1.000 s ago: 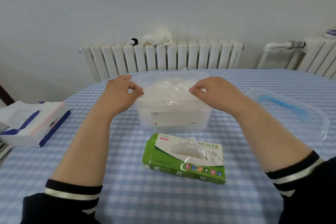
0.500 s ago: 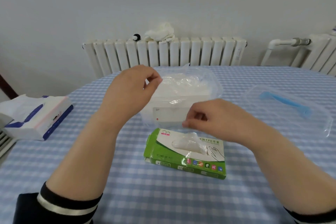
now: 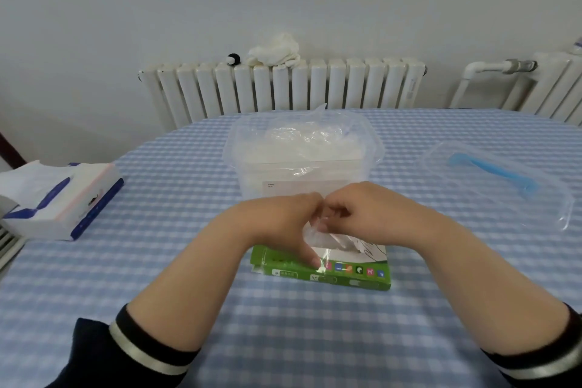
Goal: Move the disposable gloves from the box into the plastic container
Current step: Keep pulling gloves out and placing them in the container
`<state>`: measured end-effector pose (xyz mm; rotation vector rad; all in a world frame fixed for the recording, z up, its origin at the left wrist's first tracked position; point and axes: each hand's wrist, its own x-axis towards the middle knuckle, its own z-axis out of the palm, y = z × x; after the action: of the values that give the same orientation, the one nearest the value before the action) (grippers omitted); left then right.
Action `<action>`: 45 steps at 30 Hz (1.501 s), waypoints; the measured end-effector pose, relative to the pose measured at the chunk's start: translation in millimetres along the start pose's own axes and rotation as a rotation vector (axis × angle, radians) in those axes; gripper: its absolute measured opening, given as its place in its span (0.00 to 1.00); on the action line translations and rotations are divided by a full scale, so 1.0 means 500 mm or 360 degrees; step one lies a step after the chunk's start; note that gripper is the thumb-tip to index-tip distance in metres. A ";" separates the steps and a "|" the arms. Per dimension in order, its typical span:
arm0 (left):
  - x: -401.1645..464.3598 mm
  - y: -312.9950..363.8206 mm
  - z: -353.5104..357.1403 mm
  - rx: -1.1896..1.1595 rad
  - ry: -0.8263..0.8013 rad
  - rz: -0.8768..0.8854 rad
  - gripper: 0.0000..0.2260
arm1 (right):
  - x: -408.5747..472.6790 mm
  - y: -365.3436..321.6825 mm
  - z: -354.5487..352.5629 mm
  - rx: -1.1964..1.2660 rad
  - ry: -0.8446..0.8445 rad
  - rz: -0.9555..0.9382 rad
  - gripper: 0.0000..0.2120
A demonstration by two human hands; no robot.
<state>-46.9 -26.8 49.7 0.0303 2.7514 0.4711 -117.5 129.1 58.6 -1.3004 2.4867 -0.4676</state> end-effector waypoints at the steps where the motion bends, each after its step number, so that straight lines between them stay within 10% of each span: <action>1: 0.006 0.001 0.007 0.0034 -0.0022 0.0002 0.30 | 0.001 0.003 0.000 0.0080 0.0010 -0.0015 0.11; 6: 0.023 -0.013 0.018 0.0035 -0.0080 -0.0008 0.36 | 0.005 0.015 -0.011 0.0515 0.0113 -0.0161 0.07; 12: 0.012 -0.018 0.005 -0.0108 -0.0138 0.0053 0.17 | -0.006 0.025 -0.065 0.1581 0.0843 -0.0266 0.05; 16: -0.011 -0.037 -0.031 -0.0650 -0.0091 0.0389 0.39 | -0.014 0.028 -0.082 0.1829 0.0857 -0.0207 0.07; 18: -0.016 -0.035 -0.042 -0.1034 0.0044 0.0553 0.48 | -0.015 0.028 -0.082 0.1802 0.0846 -0.0186 0.06; 23: -0.016 0.002 -0.063 -0.1707 0.0845 0.0457 0.31 | -0.013 0.022 -0.078 0.1668 0.0818 -0.0110 0.06; 32: 0.010 0.007 -0.106 -0.1044 0.1469 0.0177 0.13 | 0.032 0.031 -0.098 0.1062 0.0883 0.0060 0.11; 45: 0.092 -0.150 -0.159 0.0263 0.1046 -0.0399 0.15 | 0.199 0.109 -0.118 -0.0237 0.0821 0.0419 0.15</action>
<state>-114.6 -119.4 80.3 -0.5093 3.3574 0.2028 -235.9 84.5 78.5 -0.9660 3.1173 -0.6257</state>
